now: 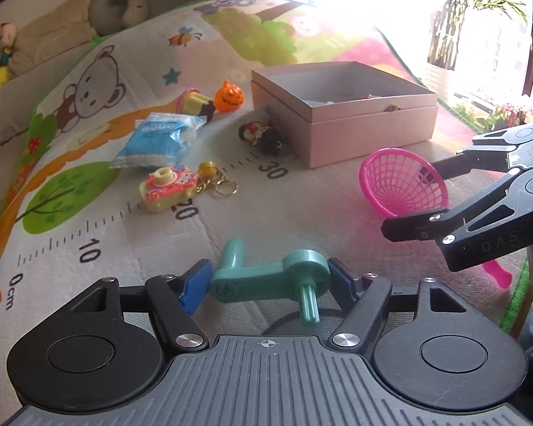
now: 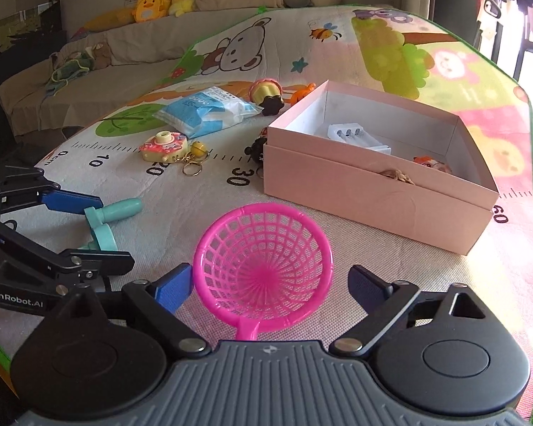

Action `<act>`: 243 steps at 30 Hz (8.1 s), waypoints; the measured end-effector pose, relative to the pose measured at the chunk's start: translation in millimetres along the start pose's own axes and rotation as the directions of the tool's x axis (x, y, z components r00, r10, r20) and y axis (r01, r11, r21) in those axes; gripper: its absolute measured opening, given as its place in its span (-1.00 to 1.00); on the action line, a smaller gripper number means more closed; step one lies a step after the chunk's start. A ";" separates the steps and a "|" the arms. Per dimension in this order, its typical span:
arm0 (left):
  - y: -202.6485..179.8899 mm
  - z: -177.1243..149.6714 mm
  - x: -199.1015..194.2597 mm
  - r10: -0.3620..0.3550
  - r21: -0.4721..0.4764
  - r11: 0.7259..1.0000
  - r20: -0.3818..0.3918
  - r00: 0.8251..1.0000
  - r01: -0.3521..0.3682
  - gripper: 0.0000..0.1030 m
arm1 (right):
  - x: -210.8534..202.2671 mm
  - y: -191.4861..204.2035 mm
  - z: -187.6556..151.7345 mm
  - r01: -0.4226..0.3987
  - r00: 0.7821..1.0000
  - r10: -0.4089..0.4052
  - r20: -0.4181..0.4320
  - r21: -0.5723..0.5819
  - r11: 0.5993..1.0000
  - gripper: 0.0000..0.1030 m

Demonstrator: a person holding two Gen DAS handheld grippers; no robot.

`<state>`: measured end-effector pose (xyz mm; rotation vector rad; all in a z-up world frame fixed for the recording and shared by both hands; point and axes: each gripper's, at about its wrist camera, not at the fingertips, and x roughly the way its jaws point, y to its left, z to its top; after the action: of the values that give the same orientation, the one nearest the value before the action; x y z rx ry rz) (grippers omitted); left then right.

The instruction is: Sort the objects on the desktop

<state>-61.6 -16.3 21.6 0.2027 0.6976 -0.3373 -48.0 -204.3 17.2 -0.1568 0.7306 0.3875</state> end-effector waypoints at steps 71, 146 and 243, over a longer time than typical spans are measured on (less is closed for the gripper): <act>130.3 4.3 43.5 0.305 -0.439 0.852 -0.030 0.952 -0.286 1.00 | 161.2 69.9 131.9 0.142 0.986 -0.156 -0.059 -0.188 0.972 -0.02; 139.2 -19.6 15.4 0.311 -0.429 0.853 -0.041 0.950 -0.298 1.00 | 106.2 70.2 133.6 -0.110 0.993 0.109 -0.054 -0.013 0.994 0.03; 8.9 28.9 11.9 -0.027 -0.007 1.000 -0.035 0.999 0.027 0.23 | -37.0 -4.5 -4.9 -0.084 0.995 0.080 -0.059 -0.068 0.994 0.00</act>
<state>-32.7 -19.3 36.1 0.1939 0.7368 -0.3578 -74.3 -220.4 38.6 -0.2048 0.7807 0.4891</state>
